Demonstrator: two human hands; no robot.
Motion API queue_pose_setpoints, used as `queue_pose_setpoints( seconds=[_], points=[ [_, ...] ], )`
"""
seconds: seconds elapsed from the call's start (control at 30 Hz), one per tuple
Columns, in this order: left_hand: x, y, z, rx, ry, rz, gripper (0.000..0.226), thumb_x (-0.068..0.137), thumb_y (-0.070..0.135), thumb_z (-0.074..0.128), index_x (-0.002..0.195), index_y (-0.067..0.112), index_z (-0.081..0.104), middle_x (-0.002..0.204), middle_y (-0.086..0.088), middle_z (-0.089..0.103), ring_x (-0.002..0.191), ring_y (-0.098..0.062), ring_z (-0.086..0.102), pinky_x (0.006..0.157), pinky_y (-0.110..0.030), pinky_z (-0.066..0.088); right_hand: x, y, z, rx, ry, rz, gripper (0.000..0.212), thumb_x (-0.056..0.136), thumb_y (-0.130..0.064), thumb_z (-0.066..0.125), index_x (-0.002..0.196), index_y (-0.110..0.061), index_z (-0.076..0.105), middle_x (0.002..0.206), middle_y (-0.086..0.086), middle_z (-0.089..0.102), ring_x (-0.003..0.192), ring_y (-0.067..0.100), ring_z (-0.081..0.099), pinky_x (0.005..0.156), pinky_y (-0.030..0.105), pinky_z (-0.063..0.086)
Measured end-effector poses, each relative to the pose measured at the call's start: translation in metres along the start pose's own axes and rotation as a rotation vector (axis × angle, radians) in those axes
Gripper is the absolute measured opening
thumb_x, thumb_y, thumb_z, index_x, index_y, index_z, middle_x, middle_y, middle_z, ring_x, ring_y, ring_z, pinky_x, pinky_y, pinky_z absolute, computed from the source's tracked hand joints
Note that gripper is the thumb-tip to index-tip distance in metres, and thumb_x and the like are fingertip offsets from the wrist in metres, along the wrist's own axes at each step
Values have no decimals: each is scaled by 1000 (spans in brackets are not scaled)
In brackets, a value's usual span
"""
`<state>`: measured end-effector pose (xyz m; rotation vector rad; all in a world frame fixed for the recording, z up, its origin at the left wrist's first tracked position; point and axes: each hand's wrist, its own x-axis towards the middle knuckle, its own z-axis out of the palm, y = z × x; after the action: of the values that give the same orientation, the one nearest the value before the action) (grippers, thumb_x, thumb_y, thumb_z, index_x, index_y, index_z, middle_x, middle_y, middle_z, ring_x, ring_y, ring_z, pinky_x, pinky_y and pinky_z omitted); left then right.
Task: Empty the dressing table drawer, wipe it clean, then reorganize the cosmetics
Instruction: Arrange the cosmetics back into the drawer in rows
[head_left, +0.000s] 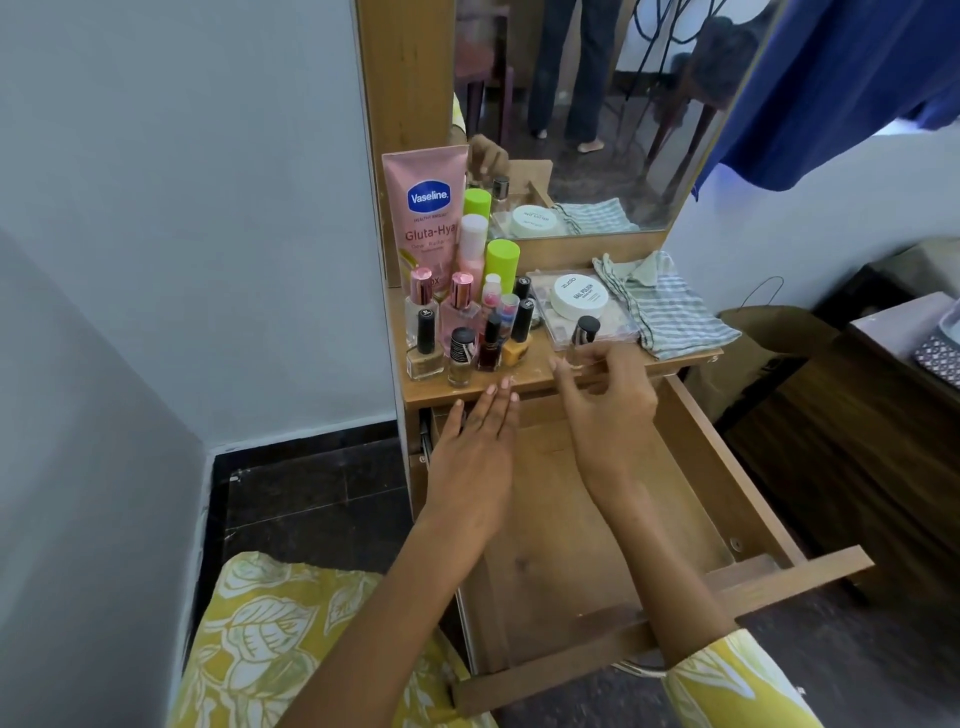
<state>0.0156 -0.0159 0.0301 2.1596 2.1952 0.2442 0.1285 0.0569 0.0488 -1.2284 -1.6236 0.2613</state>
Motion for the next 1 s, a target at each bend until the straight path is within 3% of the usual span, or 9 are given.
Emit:
queue_pose_setpoints(
  seconds=[0.1,0.27,0.47,0.8,1.0],
  points=[
    [1,0,0,1,-8,-4,67,100,20,34,145,17,-15,154,-1,-20,138,-11,-19,105,-34,-18,-3,-16,10,-6,-116,-44,21,82,-25,73,95,-10,66,83,-1,66,67,8,61,64,31,55],
    [2,-1,-2,18,-23,1,65,99,23,33,147,18,-10,156,-1,-12,142,-12,-14,104,-34,-19,2,-21,29,-64,-192,69,43,80,-32,74,118,-15,64,90,0,72,78,14,67,79,34,52],
    [1,-1,-2,4,-12,2,65,99,22,34,147,18,-10,156,-1,-14,142,-12,-14,105,-34,-18,8,-19,34,-77,-227,98,41,80,-34,73,115,-15,64,104,0,70,85,19,66,78,34,51],
    [0,-2,-1,-3,-22,2,66,99,19,35,146,17,-11,154,0,-18,139,-12,-18,108,-35,-15,8,-8,25,-135,-174,68,23,82,-22,72,102,-13,68,75,8,71,68,24,65,66,38,52],
    [1,-2,2,-1,-35,-5,67,100,18,35,144,18,-16,152,1,-24,131,-9,-27,107,-35,-16,0,-13,12,-176,-89,-8,29,84,-20,72,109,-7,69,91,7,74,75,21,69,70,27,49]
  ],
)
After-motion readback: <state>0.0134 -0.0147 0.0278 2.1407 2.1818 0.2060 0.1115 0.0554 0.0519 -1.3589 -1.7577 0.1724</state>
